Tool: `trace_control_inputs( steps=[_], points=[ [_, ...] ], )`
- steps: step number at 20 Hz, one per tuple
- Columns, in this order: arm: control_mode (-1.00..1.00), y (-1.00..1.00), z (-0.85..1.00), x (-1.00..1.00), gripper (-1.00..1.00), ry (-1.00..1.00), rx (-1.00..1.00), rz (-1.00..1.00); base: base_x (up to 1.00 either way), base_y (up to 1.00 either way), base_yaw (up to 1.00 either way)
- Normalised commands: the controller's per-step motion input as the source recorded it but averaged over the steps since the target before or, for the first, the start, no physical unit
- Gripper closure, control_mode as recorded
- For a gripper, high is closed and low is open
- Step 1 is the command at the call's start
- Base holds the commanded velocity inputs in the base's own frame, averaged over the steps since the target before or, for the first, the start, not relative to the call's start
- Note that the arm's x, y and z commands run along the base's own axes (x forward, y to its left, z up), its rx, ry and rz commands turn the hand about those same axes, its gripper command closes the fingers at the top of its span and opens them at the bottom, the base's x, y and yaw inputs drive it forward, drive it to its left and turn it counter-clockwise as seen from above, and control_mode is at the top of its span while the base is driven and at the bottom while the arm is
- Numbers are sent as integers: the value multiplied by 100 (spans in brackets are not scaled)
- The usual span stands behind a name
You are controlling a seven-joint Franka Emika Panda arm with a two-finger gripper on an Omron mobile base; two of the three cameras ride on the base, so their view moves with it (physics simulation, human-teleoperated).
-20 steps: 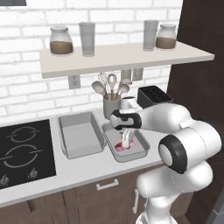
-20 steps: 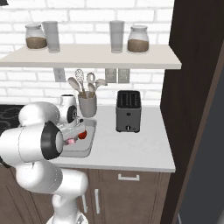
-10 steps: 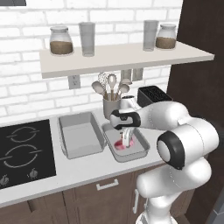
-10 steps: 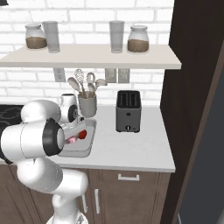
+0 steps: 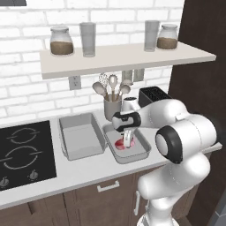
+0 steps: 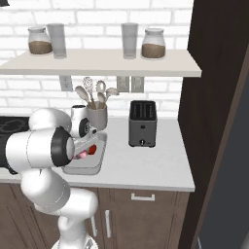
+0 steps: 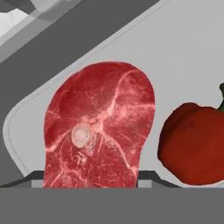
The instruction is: Place one bell pepper and one steak in each tupperware on the nearby counter, to pack two identical lunches.
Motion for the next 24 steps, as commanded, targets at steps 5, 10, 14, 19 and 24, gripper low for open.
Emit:
trace_control_inputs(
  steps=[5, 10, 14, 19, 24],
  points=[
    [-100, 0, -10, -3, 100, 0, 0, 0, 0, 0, 0],
    [-100, 0, 0, -9, 100, 0, 0, 1, 0, 0, 0],
    [-100, 0, 0, 0, -100, 0, 0, 0, 0, 0, 0],
    [-100, 0, 1, 0, -100, 0, 0, 0, 0, 0, 0],
    [-100, 0, 10, 0, -100, 0, -1, -1, 0, 0, 0]
  ],
)
